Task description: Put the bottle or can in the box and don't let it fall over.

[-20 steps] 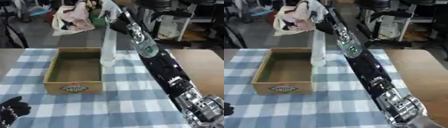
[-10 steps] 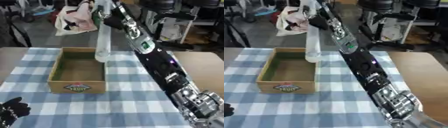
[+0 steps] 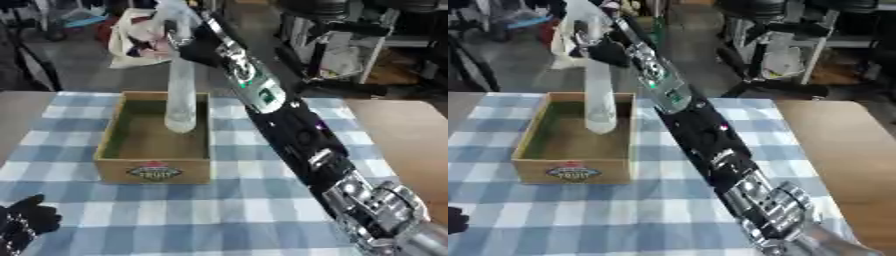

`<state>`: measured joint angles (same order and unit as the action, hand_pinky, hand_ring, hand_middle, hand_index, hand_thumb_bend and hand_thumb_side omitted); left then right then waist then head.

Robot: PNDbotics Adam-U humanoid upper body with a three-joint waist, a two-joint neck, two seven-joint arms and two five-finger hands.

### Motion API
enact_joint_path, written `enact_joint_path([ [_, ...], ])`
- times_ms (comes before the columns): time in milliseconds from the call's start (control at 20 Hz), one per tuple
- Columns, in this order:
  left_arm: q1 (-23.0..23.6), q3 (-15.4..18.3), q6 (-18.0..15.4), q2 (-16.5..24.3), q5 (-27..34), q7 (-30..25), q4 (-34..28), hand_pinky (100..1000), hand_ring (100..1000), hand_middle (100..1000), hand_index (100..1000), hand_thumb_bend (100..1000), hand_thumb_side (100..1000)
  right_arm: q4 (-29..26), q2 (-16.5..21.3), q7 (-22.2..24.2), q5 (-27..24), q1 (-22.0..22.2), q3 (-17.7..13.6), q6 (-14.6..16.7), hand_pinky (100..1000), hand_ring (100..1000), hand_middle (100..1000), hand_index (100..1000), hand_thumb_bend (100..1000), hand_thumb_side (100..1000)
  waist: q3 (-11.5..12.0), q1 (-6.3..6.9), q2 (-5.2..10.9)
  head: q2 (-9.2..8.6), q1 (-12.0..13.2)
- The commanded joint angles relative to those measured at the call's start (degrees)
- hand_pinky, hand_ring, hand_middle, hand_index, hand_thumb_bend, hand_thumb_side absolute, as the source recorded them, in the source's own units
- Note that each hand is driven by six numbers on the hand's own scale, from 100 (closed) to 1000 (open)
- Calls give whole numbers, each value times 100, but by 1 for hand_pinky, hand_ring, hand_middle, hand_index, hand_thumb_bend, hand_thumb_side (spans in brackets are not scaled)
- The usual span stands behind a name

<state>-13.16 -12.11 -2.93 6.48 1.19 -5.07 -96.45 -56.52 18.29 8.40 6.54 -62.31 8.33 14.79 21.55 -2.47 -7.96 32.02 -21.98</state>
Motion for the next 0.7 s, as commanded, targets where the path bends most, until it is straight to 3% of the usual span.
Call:
enact_joint_path([
  [50, -79, 29, -22, -1, -64, 9, -16, 708, 662, 615, 810, 253, 1000, -55, 86, 953, 439, -50, 80, 388, 867, 1000, 982, 1000, 181, 693, -26, 26, 60, -16, 19],
  [150, -70, 35, -27, 0, -94, 22, 10, 709, 662, 615, 811, 252, 1000, 60, 97, 1393, 725, 18, -30, 659, 916, 1000, 1000, 1000, 249, 716, -58, 27, 52, -29, 38],
  [250, -53, 44, -35, 3, -114, 31, 26, 709, 662, 614, 811, 251, 1000, 147, 123, 1497, 796, 89, -179, 817, 915, 1000, 1000, 1000, 297, 736, -105, 37, 43, -39, 77],
  [500, 22, 81, -43, 22, -135, 66, 44, 709, 662, 614, 811, 250, 1000, -63, 342, 856, 360, 202, -411, 747, 862, 1000, 1000, 1000, 279, 650, -264, 74, 52, 0, 183],
  [700, 161, 170, -47, 68, -150, 154, 52, 709, 662, 614, 811, 249, 1000, -722, 883, 334, -286, 542, -474, 493, 816, 1000, 980, 1000, 197, 619, -546, 90, 140, 105, 429],
])
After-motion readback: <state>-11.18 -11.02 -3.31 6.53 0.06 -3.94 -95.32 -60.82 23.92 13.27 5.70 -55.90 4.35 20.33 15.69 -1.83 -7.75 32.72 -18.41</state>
